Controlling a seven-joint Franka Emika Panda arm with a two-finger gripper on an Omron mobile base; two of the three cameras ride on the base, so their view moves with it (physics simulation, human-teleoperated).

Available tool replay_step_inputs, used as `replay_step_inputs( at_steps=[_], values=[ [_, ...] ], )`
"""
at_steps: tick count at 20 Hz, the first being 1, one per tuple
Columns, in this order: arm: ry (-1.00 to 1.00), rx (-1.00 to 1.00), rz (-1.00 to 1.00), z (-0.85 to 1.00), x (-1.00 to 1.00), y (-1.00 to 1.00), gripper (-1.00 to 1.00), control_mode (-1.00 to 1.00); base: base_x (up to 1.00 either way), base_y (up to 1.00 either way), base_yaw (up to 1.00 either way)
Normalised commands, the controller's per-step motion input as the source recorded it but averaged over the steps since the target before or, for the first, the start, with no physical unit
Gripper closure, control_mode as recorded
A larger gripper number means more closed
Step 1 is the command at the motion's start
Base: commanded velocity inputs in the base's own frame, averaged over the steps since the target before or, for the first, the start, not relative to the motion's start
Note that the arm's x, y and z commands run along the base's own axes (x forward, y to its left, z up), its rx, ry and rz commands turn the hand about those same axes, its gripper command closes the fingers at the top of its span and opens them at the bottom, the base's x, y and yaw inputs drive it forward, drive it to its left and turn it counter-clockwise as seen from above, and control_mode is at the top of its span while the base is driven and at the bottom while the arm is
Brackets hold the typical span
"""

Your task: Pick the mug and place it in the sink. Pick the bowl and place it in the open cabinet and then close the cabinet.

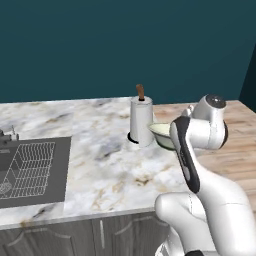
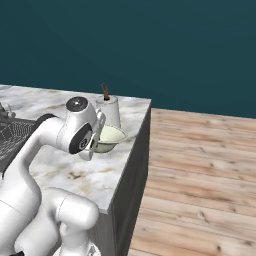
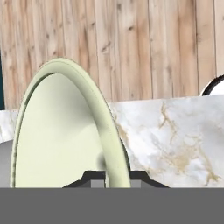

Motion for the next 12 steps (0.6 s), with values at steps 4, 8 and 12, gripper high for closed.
replay_step_inputs(
  at_steps=[4,8,12],
  values=[
    [0.0,0.0,0.0,0.1,-0.51,0.0,1.0,-1.0,0.0,0.0,0.0],
    [0.0,-0.03,0.0,0.07,-0.16,0.1,1.0,-1.0,0.0,0.0,0.0],
    [0.0,-0.02,0.0,0.0,-0.02,0.03,1.0,-1.0,0.0,0.0,0.0]
  ],
)
